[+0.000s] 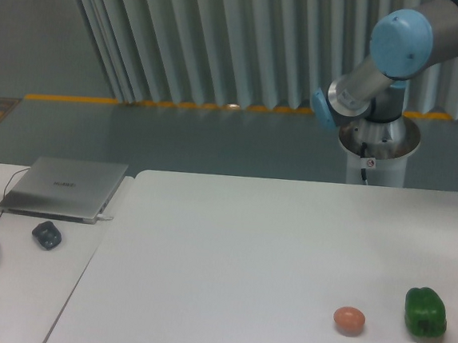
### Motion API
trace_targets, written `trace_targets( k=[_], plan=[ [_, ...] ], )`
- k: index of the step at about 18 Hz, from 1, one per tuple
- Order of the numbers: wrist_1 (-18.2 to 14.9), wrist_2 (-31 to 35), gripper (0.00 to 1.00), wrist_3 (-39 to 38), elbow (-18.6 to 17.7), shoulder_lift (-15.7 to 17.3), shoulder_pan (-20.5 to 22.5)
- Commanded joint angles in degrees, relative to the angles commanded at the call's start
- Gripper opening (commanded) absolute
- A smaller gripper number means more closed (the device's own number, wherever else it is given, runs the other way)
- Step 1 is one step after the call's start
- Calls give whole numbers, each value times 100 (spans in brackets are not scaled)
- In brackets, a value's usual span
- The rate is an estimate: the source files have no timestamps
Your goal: Place the red pepper on the table
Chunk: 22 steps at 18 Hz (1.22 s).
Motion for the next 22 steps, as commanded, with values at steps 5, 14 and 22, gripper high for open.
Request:
trace_targets(
  k=[5,14,22],
  plan=[
    [9,-9,100,-9,-26,-9,0],
    [202,-18,100,-97,-17,-88,9],
    [202,-18,92,-79,-70,-62,9]
  ],
)
